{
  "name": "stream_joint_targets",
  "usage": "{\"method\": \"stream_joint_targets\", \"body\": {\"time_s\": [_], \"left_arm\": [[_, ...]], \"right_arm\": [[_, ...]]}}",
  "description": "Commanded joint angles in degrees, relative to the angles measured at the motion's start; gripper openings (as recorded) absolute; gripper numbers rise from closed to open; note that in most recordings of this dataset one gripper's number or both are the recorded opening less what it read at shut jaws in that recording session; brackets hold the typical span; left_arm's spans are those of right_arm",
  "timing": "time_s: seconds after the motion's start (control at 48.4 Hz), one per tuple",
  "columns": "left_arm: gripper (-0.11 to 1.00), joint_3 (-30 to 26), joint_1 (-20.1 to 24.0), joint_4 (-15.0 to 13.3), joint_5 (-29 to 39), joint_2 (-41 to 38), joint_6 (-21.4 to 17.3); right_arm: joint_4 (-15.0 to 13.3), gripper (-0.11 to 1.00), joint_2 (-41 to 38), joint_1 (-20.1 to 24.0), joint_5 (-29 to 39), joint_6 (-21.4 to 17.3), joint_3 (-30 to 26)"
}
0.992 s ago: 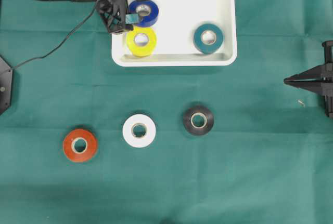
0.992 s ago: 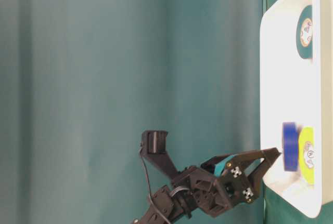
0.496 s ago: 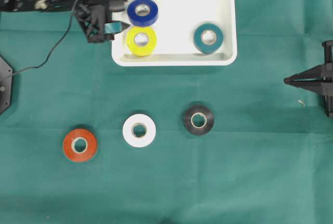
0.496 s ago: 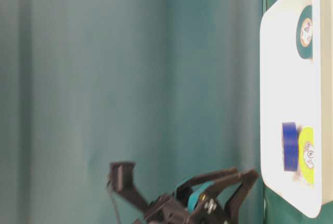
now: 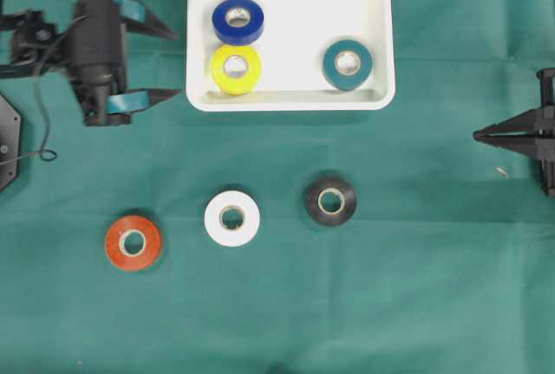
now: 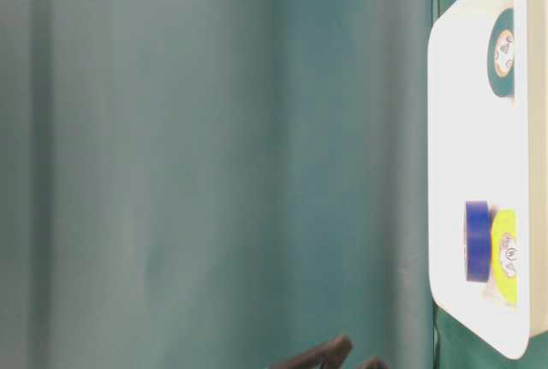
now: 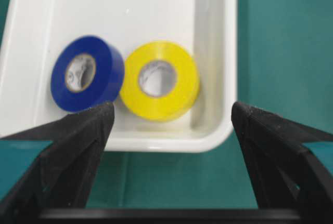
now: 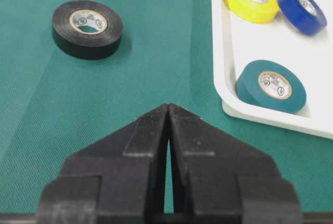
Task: Put the tape into the white case with the left arm.
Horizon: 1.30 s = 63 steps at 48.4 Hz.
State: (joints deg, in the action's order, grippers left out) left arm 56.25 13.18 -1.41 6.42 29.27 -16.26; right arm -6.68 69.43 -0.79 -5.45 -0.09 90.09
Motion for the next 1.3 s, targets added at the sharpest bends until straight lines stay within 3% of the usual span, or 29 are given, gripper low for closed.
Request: {"method": "stream_joint_targets", "body": {"time_s": [0.0, 0.599, 1.281], "left_arm": [[0.98, 1.67, -1.14, -0.18, -1.67, 3.87, 0.53], [0.97, 13.62, -10.28, -0.18, -1.85, 23.82, 7.65], [0.97, 14.68, -11.78, -0.18, 0.18, 24.08, 7.56]], "right_arm": [[-0.09, -0.09, -0.26, 0.0, -0.62, -0.09, -0.53], [-0.09, -0.09, -0.26, 0.0, -0.62, -0.09, -0.53], [-0.09, -0.09, -0.26, 0.0, -0.62, -0.09, -0.53]]}}
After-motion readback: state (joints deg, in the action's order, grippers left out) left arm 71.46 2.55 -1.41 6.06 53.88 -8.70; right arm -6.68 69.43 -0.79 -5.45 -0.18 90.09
